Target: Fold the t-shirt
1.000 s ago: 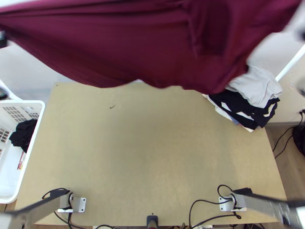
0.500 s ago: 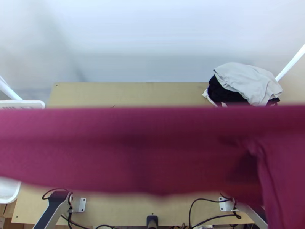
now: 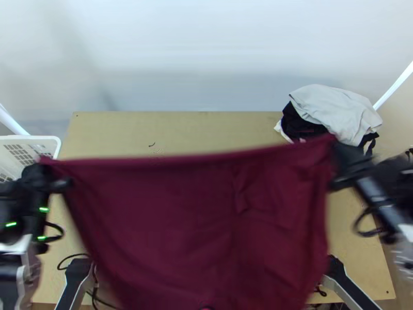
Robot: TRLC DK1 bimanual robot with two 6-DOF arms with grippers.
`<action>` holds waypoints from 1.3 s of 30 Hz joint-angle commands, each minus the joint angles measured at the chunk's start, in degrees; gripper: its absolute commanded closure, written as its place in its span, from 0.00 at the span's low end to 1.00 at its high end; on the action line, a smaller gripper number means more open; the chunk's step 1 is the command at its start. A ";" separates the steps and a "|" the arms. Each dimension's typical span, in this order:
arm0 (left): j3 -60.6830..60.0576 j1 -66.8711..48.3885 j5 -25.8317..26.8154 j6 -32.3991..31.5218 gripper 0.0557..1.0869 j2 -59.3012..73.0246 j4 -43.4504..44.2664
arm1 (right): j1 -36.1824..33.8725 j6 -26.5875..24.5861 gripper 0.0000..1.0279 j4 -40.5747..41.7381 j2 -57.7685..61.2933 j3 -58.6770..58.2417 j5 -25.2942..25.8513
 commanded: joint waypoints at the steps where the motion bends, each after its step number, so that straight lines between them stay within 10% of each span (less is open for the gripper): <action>1: -8.31 0.46 1.78 -1.09 0.96 -1.30 4.22 | 0.95 1.80 0.97 5.55 -6.97 -16.26 0.74; 13: -11.74 0.90 5.82 -2.40 0.96 19.88 19.61 | -1.34 3.83 0.97 22.86 2.43 -30.94 0.83; 39: 13.05 4.07 9.51 -2.40 0.96 68.31 29.63 | -9.51 3.83 0.97 25.85 58.42 4.83 0.21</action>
